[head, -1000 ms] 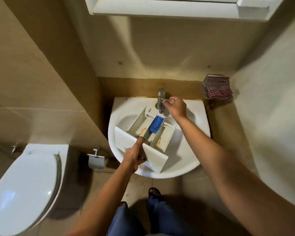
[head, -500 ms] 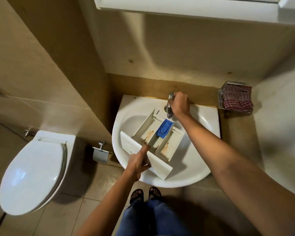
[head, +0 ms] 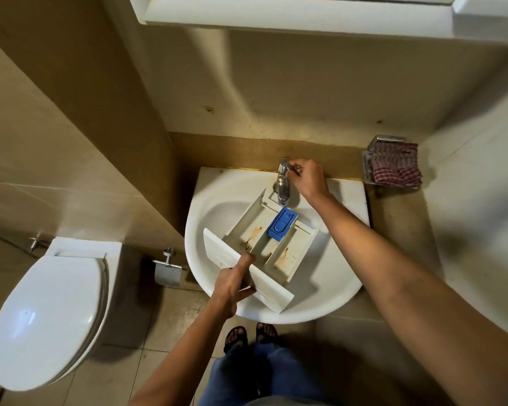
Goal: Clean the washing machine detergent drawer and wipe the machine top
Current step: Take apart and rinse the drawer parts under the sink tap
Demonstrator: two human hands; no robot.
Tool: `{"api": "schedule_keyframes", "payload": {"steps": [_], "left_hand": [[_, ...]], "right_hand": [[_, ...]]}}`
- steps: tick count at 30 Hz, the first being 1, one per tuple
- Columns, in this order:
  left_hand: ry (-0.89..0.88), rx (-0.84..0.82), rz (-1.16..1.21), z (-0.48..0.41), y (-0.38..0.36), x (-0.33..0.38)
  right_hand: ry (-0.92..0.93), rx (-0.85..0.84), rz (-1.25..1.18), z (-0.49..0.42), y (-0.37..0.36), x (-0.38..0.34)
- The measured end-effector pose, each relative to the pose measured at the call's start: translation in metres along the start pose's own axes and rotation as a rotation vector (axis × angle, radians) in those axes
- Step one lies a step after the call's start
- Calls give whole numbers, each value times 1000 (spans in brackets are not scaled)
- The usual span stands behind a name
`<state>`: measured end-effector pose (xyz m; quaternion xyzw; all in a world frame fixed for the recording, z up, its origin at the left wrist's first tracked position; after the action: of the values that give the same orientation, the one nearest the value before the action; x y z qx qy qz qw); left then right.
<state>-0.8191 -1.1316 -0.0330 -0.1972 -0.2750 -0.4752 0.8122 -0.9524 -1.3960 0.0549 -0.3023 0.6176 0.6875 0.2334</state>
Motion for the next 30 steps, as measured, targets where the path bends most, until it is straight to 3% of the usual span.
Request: {"api": "schedule_keyframes", "payload": {"steps": [10,17,21,24,30], "left_hand": [[-61,-36,-29,2,-6,6],[-67,-114,-75,-17,1,10],[-33,-178,-53,-24,-2,7],[7,-235,8,-24,-14,2],[47,-236,116,-28,-22,-1]], "right_hand": [[-61,-29,-110,-4,-2,10],[-414,-83,-325,16,-12,61],[-545,-281,-321,34,-30,79],[-506,-387,-173,42,-34,79],[-429,-347,-182,38,-33,71]]}}
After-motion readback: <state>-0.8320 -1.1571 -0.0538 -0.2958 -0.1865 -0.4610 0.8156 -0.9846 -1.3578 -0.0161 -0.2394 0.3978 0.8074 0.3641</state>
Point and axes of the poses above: each hand's wrist, its own z-axis away from the middle knuckle, its own y-axis out of the back of the hand, x = y × z, the point moved 6 cm from there along -z, towards the middle knuckle, and after that the axes turned 4 degrees about -y, right-handed, at the moved point
